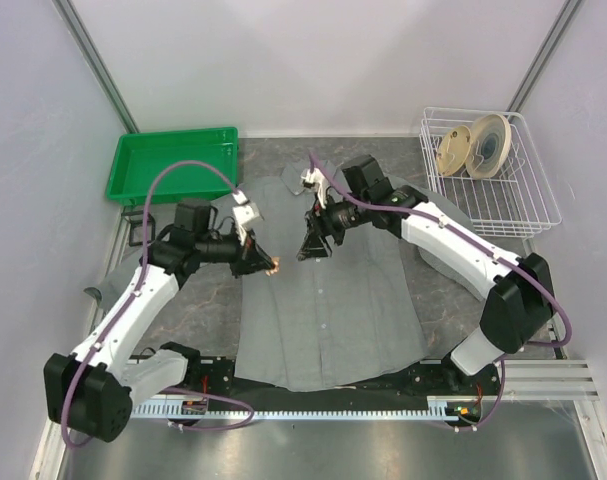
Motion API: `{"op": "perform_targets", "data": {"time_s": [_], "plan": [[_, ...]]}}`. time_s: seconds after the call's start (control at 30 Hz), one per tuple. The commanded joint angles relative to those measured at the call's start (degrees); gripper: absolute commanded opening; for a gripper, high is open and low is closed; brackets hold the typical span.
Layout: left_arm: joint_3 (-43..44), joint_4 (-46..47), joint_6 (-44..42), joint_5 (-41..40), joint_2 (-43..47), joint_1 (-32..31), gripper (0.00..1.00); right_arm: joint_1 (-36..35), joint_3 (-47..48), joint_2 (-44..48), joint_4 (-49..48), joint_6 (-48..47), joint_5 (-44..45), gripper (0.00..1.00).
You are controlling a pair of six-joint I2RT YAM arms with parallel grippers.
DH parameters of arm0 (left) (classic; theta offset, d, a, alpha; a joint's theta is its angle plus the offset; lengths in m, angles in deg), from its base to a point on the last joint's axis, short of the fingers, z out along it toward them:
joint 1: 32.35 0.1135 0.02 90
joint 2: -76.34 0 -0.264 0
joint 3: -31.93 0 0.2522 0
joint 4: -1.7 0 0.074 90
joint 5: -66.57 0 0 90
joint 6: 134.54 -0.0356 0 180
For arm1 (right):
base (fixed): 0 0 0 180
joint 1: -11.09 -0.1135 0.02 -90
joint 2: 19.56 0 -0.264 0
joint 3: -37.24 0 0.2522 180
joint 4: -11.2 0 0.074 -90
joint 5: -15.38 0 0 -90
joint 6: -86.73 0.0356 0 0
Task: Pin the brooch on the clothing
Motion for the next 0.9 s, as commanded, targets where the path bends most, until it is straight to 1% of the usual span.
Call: {"op": "perform_targets", "data": {"time_s": [0.0, 0.03, 0.07, 0.1, 0.13, 0.17, 0.2, 0.23, 0.27, 0.3, 0.33, 0.37, 0.4, 0.43, 0.5, 0.57, 0.63, 0.67, 0.77, 0.87], "plan": [[-4.42, 22.65, 35.16, 7.56, 0.33, 10.08, 0.02, 2.64, 1.09, 0.17, -3.13, -1.23, 8.44, 0.78], [-6.08, 30.78, 45.05, 8.00, 1.46, 13.14, 0.02, 2.73, 1.00, -0.18, -3.22, -1.67, 12.55, 0.78], [-9.49, 33.99, 49.32, 7.31, 2.08, 14.22, 0.02, 2.90, 1.08, -0.71, -3.13, -2.46, 14.24, 0.77], [-11.09, 37.42, 52.85, 6.35, 2.78, 15.01, 0.02, 2.82, 1.26, -2.02, -3.04, -3.34, 16.26, 0.77], [-12.59, 40.23, 58.36, 5.21, 4.01, 15.89, 0.02, 2.82, 1.52, -2.73, -3.22, -4.13, 18.02, 0.76], [-14.95, 43.40, 60.42, 3.02, 4.28, 16.25, 0.02, 2.82, 1.87, -3.52, -3.22, -4.57, 21.17, 0.75], [-16.02, 44.56, 62.01, 2.21, 4.37, 16.51, 0.02, 2.91, 2.05, -5.26, -3.39, -4.84, 22.42, 0.73], [-18.03, 45.70, 65.68, 1.25, 4.20, 17.21, 0.02, 2.82, 2.83, -6.24, -3.39, -5.10, 23.22, 0.72], [-19.01, 49.02, 67.45, 1.33, 3.85, 17.56, 0.02, 2.82, 3.36, -7.03, -3.57, -5.11, 23.84, 0.71], [-20.07, 50.88, 69.47, 1.59, 3.41, 18.35, 0.02, 2.82, 3.80, -8.00, -3.66, -4.76, 23.23, 0.71], [-21.99, 52.38, 73.76, 2.03, 2.97, 18.88, 0.02, 2.82, 4.16, -8.01, -5.14, -3.88, 21.57, 0.72], [-23.14, 58.22, 76.32, 2.38, 2.01, 19.15, 0.02, 2.91, 3.81, -7.66, -6.54, -3.27, 17.38, 0.72], [-24.28, 60.89, 78.70, 2.82, 1.56, 19.50, 0.02, 2.82, 3.03, -6.26, -8.30, -2.65, 14.90, 0.72], [-24.73, 62.14, 80.20, 3.87, 0.95, 19.50, 0.02, 2.82, 0.41, -5.21, -12.84, -2.12, 12.79, 0.73], [-24.38, 61.80, 79.52, 4.14, 1.03, 19.50, 0.02, 2.73, -2.07, -2.23, -15.77, -2.99, 8.57, 0.75], [-23.33, 59.96, 76.89, 4.49, 1.91, 19.50, 0.02, 2.64, -4.10, -0.72, -16.67, -6.14, 6.71, 0.77], [-23.15, 59.16, 76.79, 4.58, 2.96, 19.50, 0.02, 2.38, -5.32, 0.95, -17.10, -7.47, 5.30, 0.79], [-23.24, 59.07, 76.88, 4.75, 3.14, 19.50, 0.02, 2.12, -5.59, 1.39, -17.37, -7.83, 4.95, 0.82], [-23.24, 59.07, 77.32, 5.54, 3.40, 19.50, 0.02, -0.86, -5.86, 2.71, -17.19, -10.81, 7.30, 0.91], [-22.89, 58.98, 77.49, 6.51, 3.67, 19.50, 0.02, -7.17, -6.47, 3.94, -17.46, -15.81, 15.38, 0.90]]}}
